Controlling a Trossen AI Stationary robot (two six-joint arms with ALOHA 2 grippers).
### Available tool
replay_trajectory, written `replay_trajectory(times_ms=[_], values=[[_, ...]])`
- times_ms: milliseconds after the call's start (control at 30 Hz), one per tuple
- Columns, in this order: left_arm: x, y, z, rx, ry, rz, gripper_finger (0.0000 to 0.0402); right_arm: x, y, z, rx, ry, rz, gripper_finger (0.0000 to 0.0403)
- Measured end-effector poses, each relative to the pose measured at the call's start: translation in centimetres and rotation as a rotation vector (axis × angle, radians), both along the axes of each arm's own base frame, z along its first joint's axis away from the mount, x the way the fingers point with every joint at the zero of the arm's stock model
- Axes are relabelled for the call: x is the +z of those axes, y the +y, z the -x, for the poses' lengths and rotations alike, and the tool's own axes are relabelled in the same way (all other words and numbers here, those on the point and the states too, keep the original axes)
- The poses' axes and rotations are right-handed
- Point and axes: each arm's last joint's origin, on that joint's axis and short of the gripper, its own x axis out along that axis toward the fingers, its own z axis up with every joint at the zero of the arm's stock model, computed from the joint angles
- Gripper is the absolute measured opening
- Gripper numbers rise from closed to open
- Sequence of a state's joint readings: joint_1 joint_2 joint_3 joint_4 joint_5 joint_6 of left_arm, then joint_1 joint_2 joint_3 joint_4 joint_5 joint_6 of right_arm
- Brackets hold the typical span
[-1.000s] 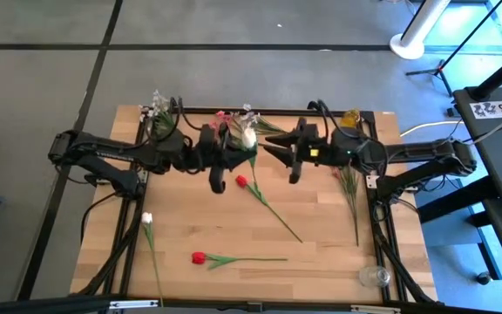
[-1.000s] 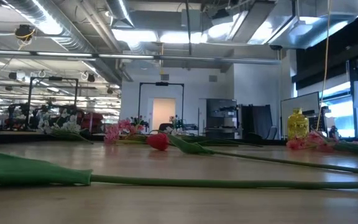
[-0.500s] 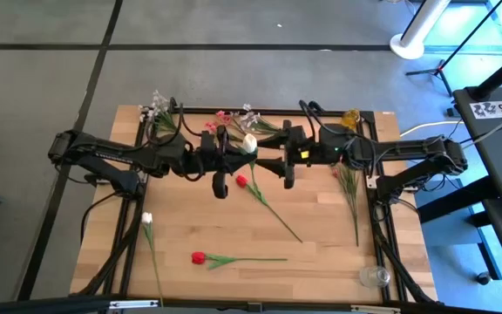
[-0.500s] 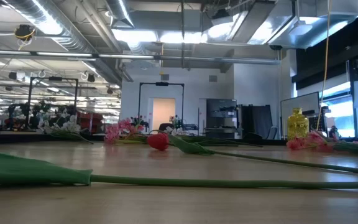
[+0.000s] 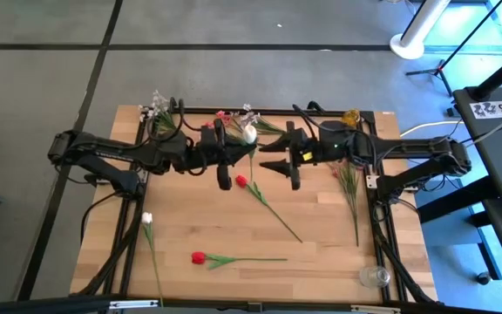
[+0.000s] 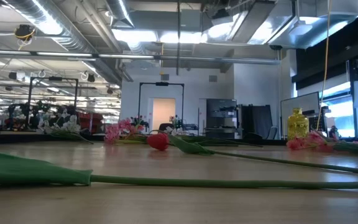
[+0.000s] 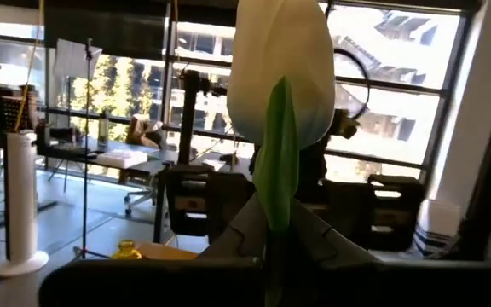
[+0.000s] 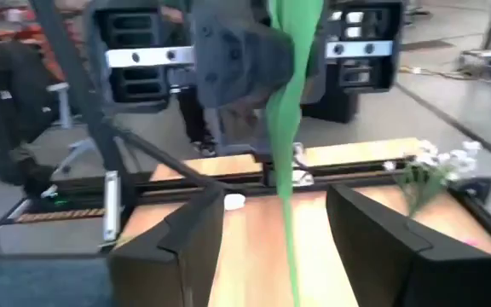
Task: Sort flowers into vase by color
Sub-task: Put the top white flower into the transparent vase
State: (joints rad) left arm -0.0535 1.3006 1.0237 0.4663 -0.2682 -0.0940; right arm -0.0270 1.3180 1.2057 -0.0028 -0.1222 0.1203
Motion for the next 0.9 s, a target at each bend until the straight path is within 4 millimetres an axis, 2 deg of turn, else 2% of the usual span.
replay_trajectory(times_ms=[200,333,433,567,767,900], values=[[0.0,0.3,0.0,-0.001,0.002,0.004,0.0008,0.3,-0.2,-1.1,-0.065,-0.102,0.031,0.0236],[0.0,0.2,0.0,-0.014,0.002,0.003,0.0008,-0.6,-0.3,-2.7,-0.072,-0.133,0.031,0.0236],[0.0,0.3,0.0,-0.010,0.003,0.004,0.0008,-0.6,-0.3,-3.3,-0.074,-0.181,0.029,0.0223],[-0.1,0.3,-0.1,-0.008,0.014,0.001,0.0008,-0.6,-0.3,-3.3,-0.072,-0.190,0.028,0.0166],[0.0,0.3,0.0,0.006,-0.003,0.035,0.0040,-0.9,-0.2,-3.6,-0.040,-0.176,0.033,0.0022],[0.7,0.2,0.8,-0.008,0.008,0.062,0.0077,-1.1,-0.2,-3.6,-0.033,-0.165,0.037,0.0024]])
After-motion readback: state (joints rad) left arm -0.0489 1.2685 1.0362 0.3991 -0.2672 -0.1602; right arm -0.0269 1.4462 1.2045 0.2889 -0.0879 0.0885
